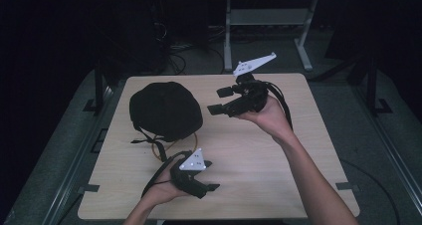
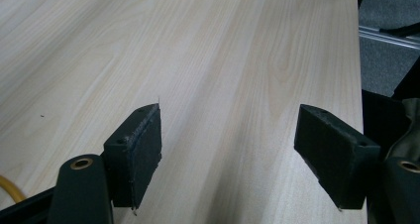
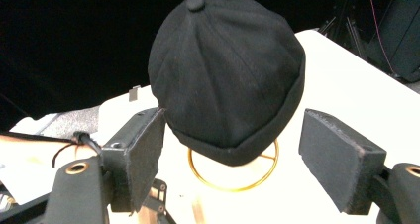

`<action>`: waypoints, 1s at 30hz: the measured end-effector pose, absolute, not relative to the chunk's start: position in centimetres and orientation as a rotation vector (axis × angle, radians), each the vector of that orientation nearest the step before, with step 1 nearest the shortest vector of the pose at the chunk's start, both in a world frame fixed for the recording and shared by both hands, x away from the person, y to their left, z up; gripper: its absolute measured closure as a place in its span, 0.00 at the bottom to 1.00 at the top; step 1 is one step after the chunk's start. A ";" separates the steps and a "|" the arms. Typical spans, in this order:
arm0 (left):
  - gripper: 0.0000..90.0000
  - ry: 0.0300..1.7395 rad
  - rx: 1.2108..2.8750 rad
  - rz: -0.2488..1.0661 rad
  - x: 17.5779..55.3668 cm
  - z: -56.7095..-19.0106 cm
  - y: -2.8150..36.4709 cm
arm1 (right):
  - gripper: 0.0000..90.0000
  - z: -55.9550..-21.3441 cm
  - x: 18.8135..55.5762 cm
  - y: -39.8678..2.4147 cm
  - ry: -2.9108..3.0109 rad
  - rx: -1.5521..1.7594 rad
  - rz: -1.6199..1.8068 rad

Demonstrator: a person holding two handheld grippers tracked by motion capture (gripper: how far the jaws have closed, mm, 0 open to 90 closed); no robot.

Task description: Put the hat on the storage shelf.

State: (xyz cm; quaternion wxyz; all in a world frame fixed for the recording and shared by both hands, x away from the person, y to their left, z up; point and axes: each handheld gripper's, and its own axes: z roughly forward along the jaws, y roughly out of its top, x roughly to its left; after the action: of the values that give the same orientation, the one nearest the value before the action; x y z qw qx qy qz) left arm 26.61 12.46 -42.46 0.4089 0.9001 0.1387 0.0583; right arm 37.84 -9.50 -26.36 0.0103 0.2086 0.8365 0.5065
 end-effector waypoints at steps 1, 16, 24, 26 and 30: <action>0.29 0.351 2.267 0.149 26.6 -42.5 12.5 | 0.27 -26.5 37.8 -9.7 2.611 0.642 1.574; 0.29 0.359 2.261 0.148 26.7 -42.5 12.4 | 0.24 -28.8 36.3 -13.6 2.579 0.752 1.599; 0.29 0.369 2.259 0.148 26.7 -42.6 12.4 | 0.24 -30.3 35.4 -15.8 2.570 0.793 1.590; 0.29 0.365 2.261 0.152 26.7 -42.6 12.4 | 0.24 -30.7 35.1 -16.3 2.567 0.802 1.592; 0.29 0.369 2.260 0.151 26.8 -42.7 12.4 | 0.23 -31.5 34.7 -17.2 2.561 0.823 1.598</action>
State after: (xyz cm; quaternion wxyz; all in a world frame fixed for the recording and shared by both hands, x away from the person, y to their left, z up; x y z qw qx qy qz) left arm 26.77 12.35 -42.65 0.4107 0.8980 0.1464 0.0598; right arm 34.73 -17.15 -31.54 0.0063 0.2630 0.8186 0.5106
